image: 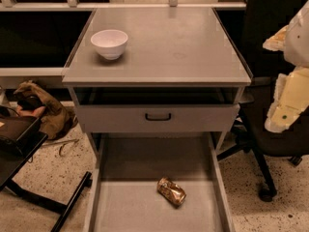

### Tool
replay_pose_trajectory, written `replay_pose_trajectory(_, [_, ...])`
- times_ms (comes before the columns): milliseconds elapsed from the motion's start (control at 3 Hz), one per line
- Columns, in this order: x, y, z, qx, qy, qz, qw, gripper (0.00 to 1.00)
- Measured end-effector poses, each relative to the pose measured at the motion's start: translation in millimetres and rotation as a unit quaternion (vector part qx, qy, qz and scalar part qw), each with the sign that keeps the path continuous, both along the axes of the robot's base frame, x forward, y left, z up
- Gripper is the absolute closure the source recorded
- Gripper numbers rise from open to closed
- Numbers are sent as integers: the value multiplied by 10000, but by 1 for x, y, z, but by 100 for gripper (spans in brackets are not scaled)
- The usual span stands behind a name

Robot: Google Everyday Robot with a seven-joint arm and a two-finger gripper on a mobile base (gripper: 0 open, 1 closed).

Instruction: Pick orange can from middle drawer and place on counter

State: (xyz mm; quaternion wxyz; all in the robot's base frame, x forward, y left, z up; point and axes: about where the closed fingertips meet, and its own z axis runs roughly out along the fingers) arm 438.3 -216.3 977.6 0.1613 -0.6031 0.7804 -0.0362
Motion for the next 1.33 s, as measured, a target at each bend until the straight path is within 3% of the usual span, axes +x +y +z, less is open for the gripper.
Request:
replay_pose_trajectory(333, [0,0,0,0,0,0,10000,0])
replay_pose_trajectory(667, [-11,5,-37,180,268,19,9995,0])
replay_pose_trajectory(1000, [-25,11,-110,554,537,-98,9970,0])
replay_pose_trajectory(1333, [-46,15,-196,902,1040,-369,9898,0])
